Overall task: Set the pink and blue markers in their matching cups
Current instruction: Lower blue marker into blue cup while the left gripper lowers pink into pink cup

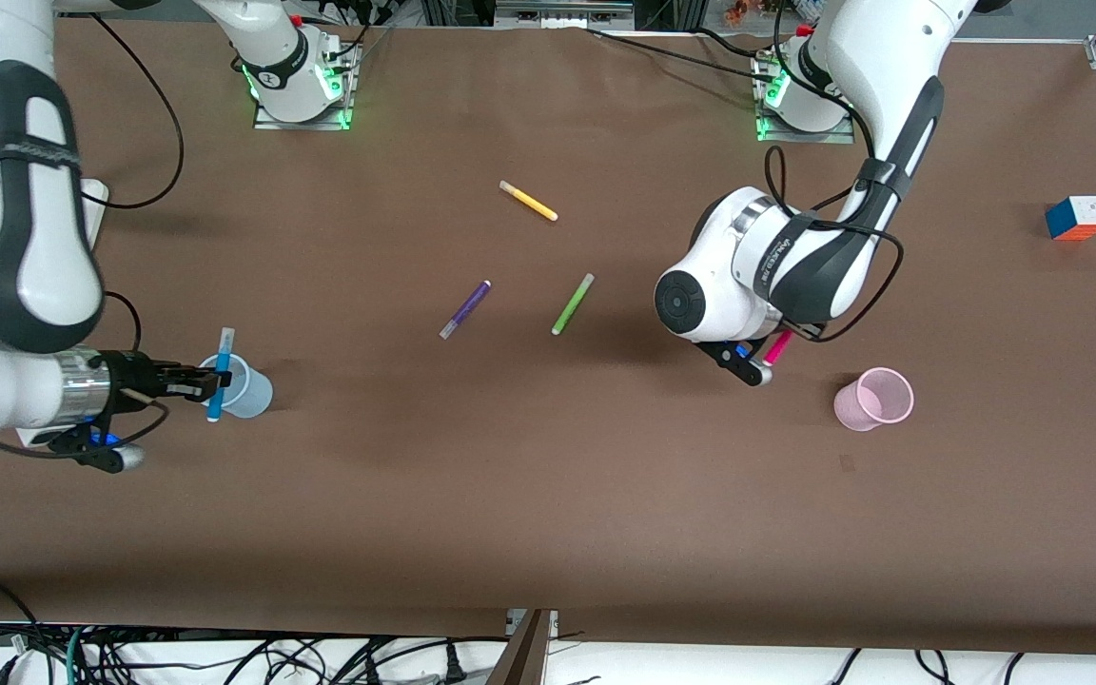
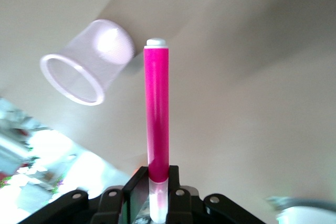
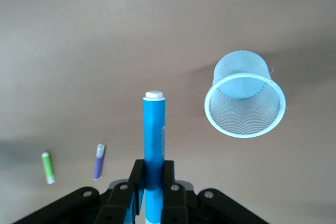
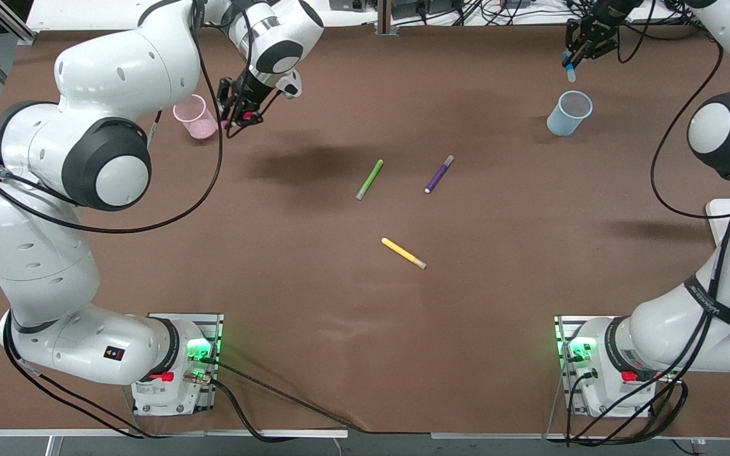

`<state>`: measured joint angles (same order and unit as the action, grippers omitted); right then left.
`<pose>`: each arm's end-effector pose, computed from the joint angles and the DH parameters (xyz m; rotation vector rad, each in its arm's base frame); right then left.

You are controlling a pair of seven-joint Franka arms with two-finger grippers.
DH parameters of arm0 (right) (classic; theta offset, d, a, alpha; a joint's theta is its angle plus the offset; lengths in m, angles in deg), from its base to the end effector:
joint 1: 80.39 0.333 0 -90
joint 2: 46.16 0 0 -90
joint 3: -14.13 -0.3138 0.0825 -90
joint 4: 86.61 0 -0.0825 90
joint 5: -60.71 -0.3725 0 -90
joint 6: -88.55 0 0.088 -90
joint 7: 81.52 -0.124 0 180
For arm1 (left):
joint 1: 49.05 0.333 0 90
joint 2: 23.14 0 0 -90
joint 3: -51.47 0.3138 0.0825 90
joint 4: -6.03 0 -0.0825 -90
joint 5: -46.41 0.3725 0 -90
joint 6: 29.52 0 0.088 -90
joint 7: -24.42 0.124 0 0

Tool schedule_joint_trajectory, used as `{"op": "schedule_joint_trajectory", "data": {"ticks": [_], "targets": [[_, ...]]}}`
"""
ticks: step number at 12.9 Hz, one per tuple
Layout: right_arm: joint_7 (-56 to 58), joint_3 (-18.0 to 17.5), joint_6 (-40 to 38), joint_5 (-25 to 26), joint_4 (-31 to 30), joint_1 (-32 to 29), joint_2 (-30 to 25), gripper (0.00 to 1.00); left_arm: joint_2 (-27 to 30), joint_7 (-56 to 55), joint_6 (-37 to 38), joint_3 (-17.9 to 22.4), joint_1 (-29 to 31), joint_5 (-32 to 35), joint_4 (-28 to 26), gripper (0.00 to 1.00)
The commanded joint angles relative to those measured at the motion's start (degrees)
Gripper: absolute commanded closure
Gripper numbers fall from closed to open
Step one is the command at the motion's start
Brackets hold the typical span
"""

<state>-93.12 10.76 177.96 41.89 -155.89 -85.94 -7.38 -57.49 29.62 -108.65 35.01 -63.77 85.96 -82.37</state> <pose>0.6875 0.0046 0.3517 -2.7320 0.4107 0.4924 0.5659 -0.2132 0.2875 -2.1958 0.9052 0.7233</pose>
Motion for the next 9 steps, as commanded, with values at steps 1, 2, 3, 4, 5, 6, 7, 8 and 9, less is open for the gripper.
{"op": "schedule_joint_trajectory", "data": {"ticks": [1,2,3,4,5,6,7,8,9], "targets": [[2.1,-0.7,0.2,-6.0,-3.1,-4.1,-0.2,1.0,-0.5,14.3,1.7,3.6,-0.1,5.8,2.4,1.0],[2.0,-0.7,0.0,-6.1,-3.2,-4.5,0.0,1.0,-0.5,18.7,1.7,4.8,-0.1,8.0,3.0,1.0],[1.8,-0.8,-0.1,-6.3,-3.2,-5.6,1.0,1.0,-0.5,22.6,1.7,5.8,-0.1,10.9,3.0,1.0],[1.8,-0.8,-0.3,-7.7,-3.2,-6.5,2.2,1.0,-0.6,26.8,1.9,6.7,0.0,13.7,2.9,1.0],[1.4,-0.8,-0.7,-9.8,-3.7,-7.4,3.0,1.0,-1.0,29.1,1.8,7.1,0.7,15.4,2.8,1.0],[1.0,-0.8,-1.1,-11.3,-4.8,-7.6,3.1,1.0,-1.5,29.3,1.8,7.1,1.3,16.4,2.7,1.0],[0.0,-0.7,-1.3,-11.6,-5.2,-7.6,3.1,1.0,-2.2,29.3,1.5,7.1,1.8,16.9,2.5,1.0],[-1.4,-0.7,-1.6,-11.6,-5.3,-7.7,3.1,1.0,-3.0,28.9,1.3,7.1,2.2,17.1,2.4,1.0],[-2.0,-0.7,-2.0,-11.7,-5.3,-7.7,3.5,1.0,-4.0,28.8,0.7,7.2,2.9,18.2,2.4,1.0]]}}
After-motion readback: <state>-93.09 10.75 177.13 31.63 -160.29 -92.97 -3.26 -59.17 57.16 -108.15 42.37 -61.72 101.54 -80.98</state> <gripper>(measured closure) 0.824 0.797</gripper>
